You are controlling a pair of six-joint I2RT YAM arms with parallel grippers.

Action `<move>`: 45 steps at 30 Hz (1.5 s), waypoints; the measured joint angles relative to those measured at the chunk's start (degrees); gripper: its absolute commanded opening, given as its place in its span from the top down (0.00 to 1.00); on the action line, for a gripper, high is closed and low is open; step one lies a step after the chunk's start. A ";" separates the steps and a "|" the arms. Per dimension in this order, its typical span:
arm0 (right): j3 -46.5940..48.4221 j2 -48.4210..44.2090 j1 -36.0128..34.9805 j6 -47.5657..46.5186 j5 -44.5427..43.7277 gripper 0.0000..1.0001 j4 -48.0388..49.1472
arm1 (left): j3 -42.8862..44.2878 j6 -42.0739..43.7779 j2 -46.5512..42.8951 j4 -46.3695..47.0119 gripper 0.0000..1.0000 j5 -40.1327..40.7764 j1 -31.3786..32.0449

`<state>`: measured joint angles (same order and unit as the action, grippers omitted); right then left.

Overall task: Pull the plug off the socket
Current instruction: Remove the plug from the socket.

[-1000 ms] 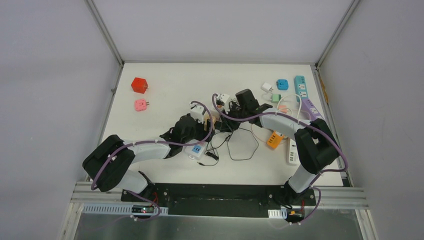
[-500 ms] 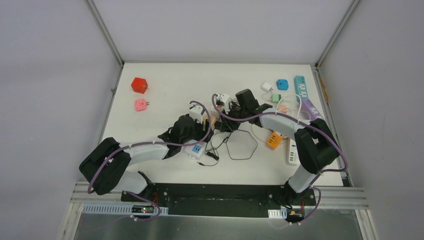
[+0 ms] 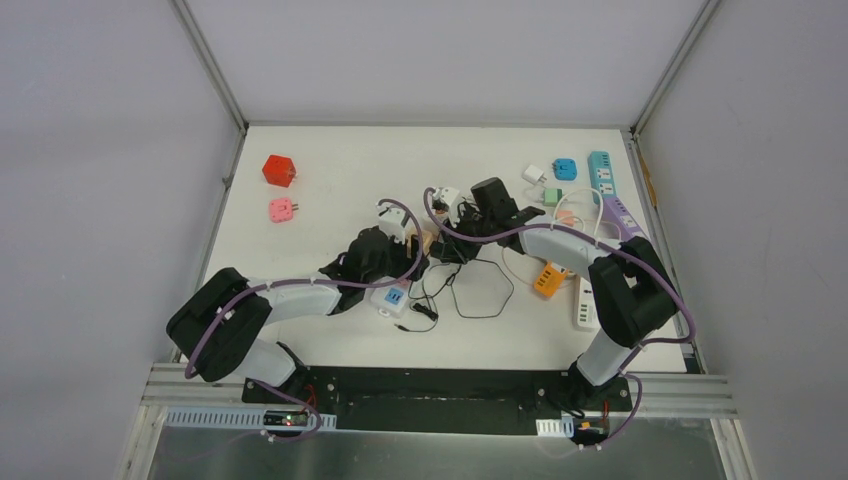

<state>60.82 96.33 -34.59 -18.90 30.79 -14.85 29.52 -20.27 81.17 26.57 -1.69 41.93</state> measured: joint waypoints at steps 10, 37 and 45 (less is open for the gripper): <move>0.26 0.24 0.26 -0.37 -0.22 1.00 -0.28 | 0.04 -0.35 0.26 0.33 0.34 0.33 -0.15; 0.63 0.90 0.22 -0.42 -0.35 1.00 -0.37 | 0.13 -0.22 3.32 7.28 0.48 4.15 -0.13; 1.01 0.90 0.24 -0.48 -0.57 1.00 -0.24 | 0.22 0.13 3.58 8.15 0.93 4.28 -0.13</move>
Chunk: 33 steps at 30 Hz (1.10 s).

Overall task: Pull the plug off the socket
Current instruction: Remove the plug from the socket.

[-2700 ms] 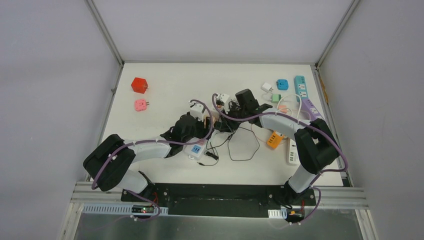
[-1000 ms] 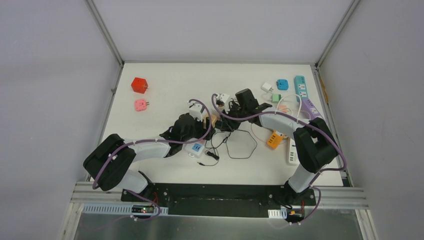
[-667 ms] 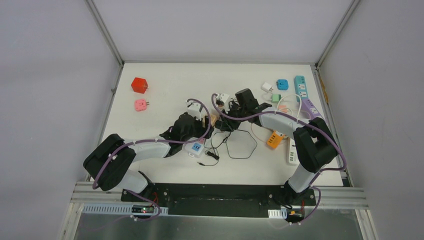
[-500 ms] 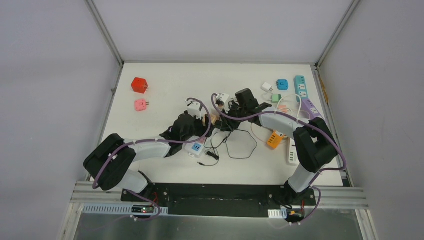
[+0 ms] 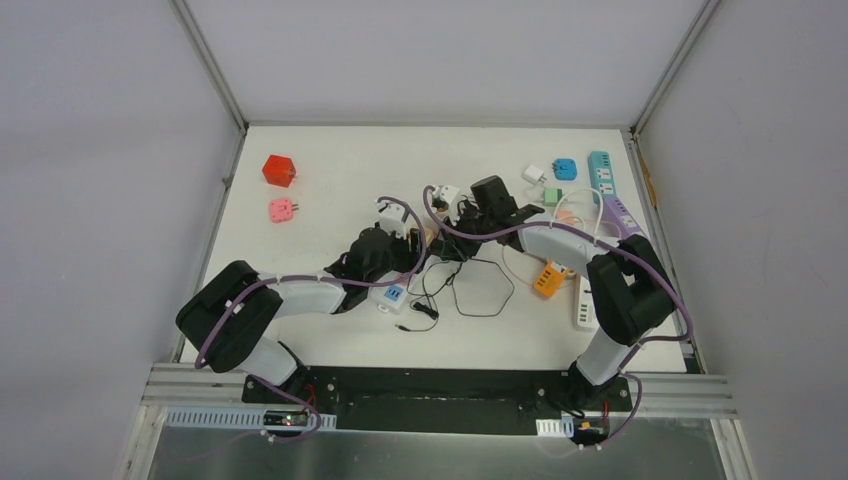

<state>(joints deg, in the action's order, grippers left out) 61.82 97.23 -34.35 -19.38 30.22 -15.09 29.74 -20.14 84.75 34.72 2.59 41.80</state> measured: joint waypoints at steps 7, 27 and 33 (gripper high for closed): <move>0.00 0.00 -0.22 1.16 0.11 1.00 0.15 | 0.00 -0.04 0.09 -0.02 1.00 -0.39 0.00; -0.79 -2.03 1.77 3.54 -0.35 1.00 0.39 | 0.28 -2.14 1.40 2.64 1.00 -1.46 0.00; -0.79 -2.03 2.49 2.05 1.55 1.00 -0.63 | 0.33 -2.64 1.92 3.04 1.00 -1.62 0.15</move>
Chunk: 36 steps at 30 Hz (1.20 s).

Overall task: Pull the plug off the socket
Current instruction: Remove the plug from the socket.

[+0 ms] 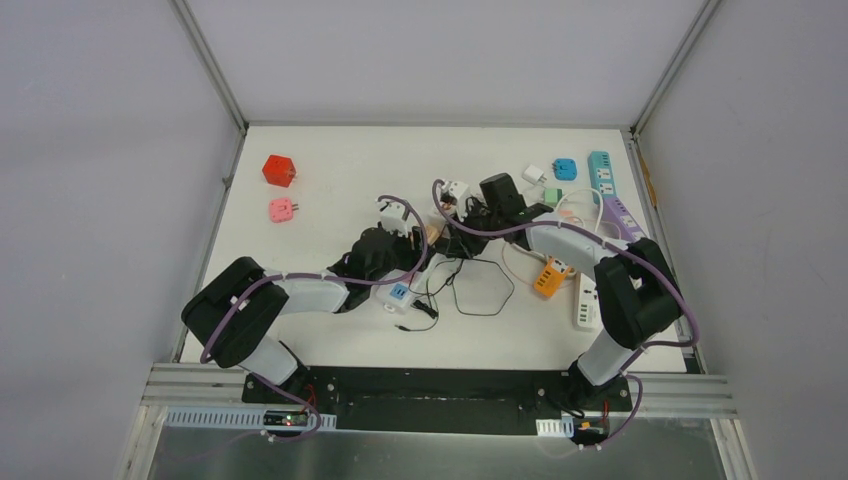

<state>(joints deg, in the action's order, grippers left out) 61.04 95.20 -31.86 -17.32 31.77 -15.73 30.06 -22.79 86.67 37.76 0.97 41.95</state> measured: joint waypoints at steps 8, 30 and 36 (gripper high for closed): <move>0.00 -0.20 -4.50 -1.77 -6.38 1.00 -0.04 | 0.02 1.51 0.11 -0.22 1.00 0.46 -0.04; 0.00 -0.37 -2.05 -3.93 -2.58 1.00 -1.27 | 0.63 0.92 1.07 0.22 1.00 0.48 0.04; 0.02 -0.37 -3.63 -4.24 -5.75 1.00 -1.51 | 0.63 2.14 1.07 -0.02 1.00 0.50 0.00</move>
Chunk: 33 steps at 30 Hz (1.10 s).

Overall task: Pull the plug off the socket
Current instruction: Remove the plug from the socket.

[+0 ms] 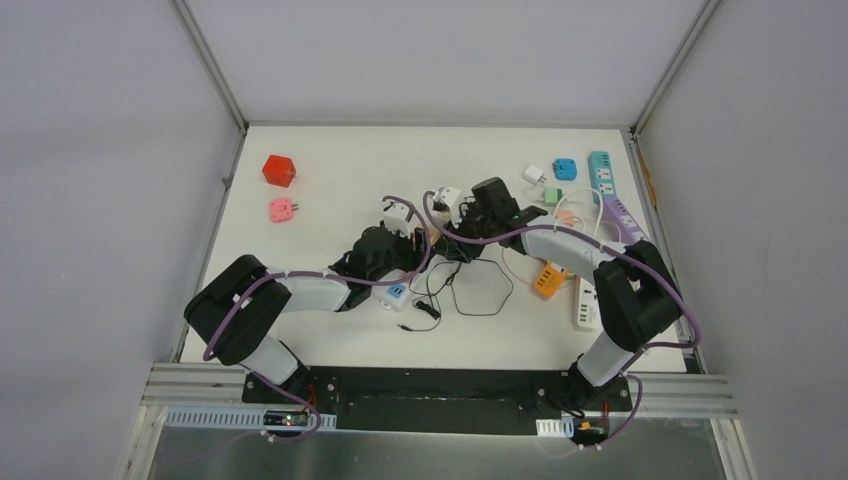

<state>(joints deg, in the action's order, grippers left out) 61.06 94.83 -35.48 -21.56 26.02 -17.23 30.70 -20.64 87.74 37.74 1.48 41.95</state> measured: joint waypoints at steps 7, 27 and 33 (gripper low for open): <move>0.00 0.00 2.43 -0.04 2.58 1.00 -0.02 | 0.00 -0.17 0.20 0.35 1.00 0.00 0.02; 0.00 0.00 0.76 -0.85 0.74 1.00 -0.28 | 0.00 0.00 0.83 1.27 1.00 0.04 0.00; 0.00 0.00 2.93 -1.07 2.99 1.00 -0.39 | 0.00 -0.07 0.94 1.40 1.00 0.09 0.02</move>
<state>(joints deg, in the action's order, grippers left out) 61.06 94.83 -32.56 -22.63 29.02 -17.63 30.70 -20.71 88.68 39.13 1.56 41.98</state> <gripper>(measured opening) 0.339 0.581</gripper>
